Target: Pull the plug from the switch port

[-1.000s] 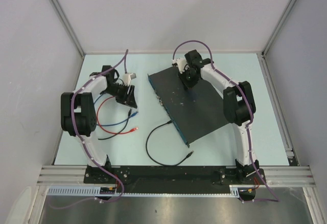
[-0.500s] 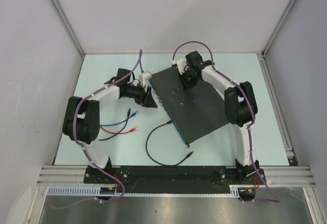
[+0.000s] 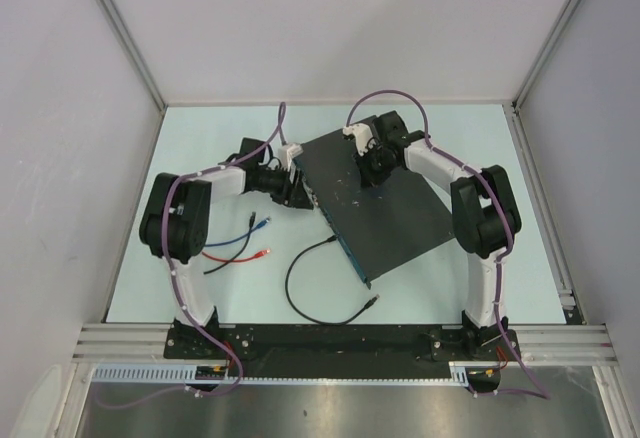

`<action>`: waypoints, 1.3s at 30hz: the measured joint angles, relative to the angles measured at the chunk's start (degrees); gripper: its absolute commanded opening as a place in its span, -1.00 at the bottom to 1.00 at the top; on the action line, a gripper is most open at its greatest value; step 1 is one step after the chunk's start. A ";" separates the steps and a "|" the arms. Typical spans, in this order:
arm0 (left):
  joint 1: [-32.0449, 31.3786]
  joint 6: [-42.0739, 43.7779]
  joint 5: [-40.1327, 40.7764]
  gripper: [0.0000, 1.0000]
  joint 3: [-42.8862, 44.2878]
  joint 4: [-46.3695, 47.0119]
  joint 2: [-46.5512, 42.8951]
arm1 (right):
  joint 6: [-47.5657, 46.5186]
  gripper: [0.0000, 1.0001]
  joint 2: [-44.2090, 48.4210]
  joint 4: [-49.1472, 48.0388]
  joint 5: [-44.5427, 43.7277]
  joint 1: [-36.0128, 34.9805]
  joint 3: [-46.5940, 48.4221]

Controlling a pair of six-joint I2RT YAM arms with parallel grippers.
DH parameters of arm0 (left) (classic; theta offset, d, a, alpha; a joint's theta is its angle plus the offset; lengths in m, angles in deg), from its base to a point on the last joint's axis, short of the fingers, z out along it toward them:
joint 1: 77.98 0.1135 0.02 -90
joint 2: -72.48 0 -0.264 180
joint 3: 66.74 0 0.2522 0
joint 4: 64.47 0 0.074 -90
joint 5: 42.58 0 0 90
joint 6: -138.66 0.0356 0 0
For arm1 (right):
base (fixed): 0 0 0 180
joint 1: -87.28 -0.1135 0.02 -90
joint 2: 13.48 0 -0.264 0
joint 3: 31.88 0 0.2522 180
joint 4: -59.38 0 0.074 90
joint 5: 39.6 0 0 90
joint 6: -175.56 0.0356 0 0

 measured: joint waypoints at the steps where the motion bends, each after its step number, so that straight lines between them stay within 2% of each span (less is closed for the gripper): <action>1: 0.02 -0.44 0.31 0.15 1.27 0.20 1.55 | 0.00 -0.87 0.00 -0.02 -0.04 0.00 0.00; 9: 0.50 -4.35 1.92 0.18 10.19 0.63 4.72 | -0.26 -0.85 0.35 -0.50 -0.83 -0.22 -0.57; 12: 1.07 -6.36 3.50 0.12 14.25 1.16 5.33 | -0.50 -0.85 0.44 -0.63 -1.36 -0.48 -0.63; 15: 1.81 -7.54 6.01 -0.13 19.69 0.98 7.76 | -0.94 -0.85 0.63 -0.72 -2.34 -0.98 -0.74; 16: 2.03 -7.85 7.04 -0.29 21.73 0.87 8.94 | -1.16 -0.85 0.66 -0.74 -2.60 -1.11 -0.76; 17: 2.25 -7.98 8.17 -0.37 23.67 0.79 10.25 | -1.33 -0.85 0.72 -0.72 -3.08 -1.31 -0.76; 21: 3.23 -9.01 11.69 -0.80 26.25 0.09 12.55 | -1.97 -0.85 0.92 -0.72 -4.52 -1.90 -0.85; 24: 4.11 -9.57 13.57 -0.93 26.27 -1.40 12.83 | -2.32 -0.85 0.98 -0.72 -5.53 -2.34 -0.87; 32: 6.19 -10.91 14.91 -0.96 25.24 -2.89 13.03 | -2.64 -0.85 1.05 -0.72 -6.91 -2.71 -0.85; 39: 6.29 -11.02 13.75 -0.90 26.56 -2.58 16.85 | -2.62 -0.85 0.92 -0.31 -7.52 -2.73 -0.42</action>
